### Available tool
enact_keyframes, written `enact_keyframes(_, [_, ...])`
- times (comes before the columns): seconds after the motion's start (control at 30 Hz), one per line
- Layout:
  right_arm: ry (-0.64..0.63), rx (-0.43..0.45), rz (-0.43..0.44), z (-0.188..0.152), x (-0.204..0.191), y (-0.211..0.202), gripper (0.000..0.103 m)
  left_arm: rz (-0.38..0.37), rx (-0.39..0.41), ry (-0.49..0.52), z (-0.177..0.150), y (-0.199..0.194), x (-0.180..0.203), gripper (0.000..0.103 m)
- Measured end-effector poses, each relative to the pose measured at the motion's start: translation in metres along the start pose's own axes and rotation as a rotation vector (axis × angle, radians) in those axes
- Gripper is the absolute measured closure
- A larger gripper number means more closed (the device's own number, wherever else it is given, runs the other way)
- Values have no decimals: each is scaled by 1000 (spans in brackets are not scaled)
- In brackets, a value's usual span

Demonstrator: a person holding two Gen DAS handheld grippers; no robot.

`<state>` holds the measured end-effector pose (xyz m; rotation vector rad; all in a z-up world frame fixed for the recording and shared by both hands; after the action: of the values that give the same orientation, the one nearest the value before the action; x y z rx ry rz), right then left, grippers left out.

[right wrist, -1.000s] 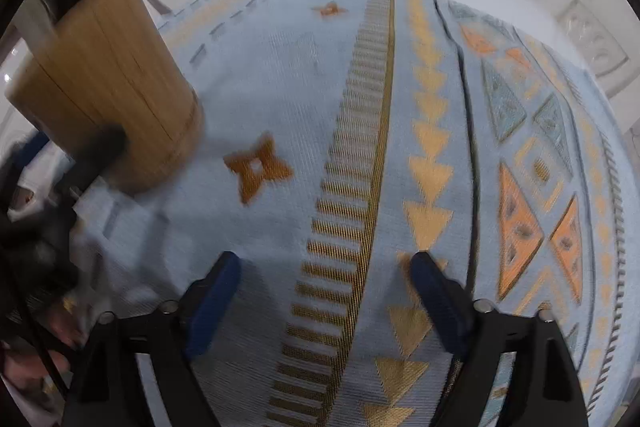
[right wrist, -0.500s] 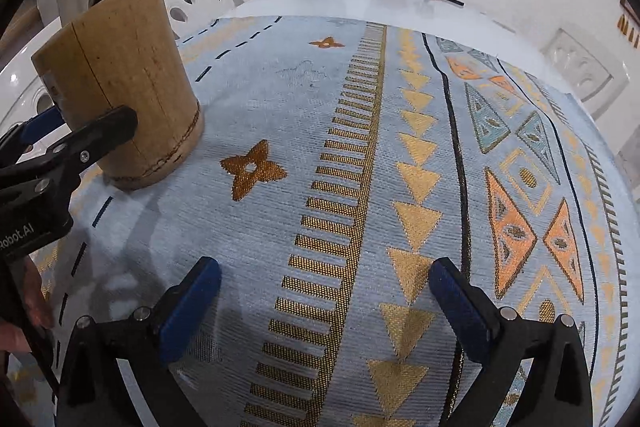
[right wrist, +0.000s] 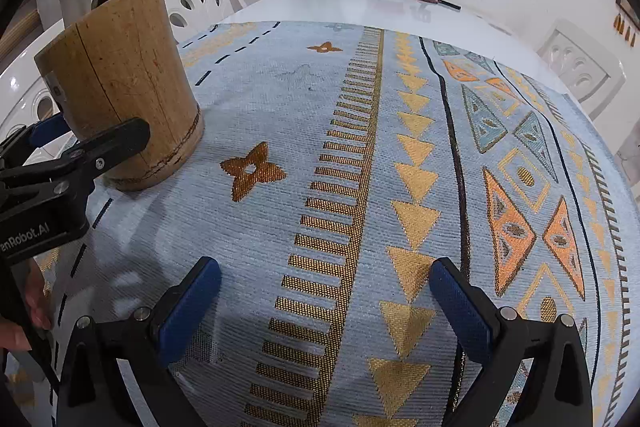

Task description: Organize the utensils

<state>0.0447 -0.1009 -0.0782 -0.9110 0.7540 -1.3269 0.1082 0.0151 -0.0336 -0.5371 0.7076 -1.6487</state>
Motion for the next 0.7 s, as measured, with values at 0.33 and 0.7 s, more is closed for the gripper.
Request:
enact_keyframes(0.33, [-1,1,0,0,1,0,0,35,11,-8,-3,-7,-6,0])
enact_keyframes(0.7, [-2,0,0,1,1,0,0,69,0,23,-3,-5,-3,0])
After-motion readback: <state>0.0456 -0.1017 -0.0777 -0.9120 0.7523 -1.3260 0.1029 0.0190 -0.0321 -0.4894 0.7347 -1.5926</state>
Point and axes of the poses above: each gripper's, at about its wrist camera, not at the fingertips, and y roughly the way its jaws point, x to its right, z to its top, the point moved 10 cm from there along y, roughly the way its jaws point, and after that the axes turned 6 degrees about -x, right-handed, at the moved point
